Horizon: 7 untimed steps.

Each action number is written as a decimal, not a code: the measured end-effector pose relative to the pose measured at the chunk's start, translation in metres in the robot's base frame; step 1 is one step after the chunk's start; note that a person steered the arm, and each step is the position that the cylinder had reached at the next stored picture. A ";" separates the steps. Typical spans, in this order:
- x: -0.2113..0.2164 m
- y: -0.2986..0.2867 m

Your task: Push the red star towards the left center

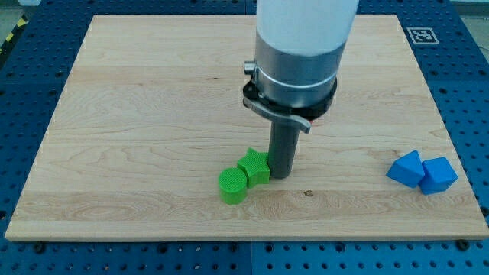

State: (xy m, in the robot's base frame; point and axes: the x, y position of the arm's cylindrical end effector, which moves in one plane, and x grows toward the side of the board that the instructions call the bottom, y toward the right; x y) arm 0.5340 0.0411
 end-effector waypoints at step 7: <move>-0.025 0.062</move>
State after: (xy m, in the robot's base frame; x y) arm 0.5089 0.1035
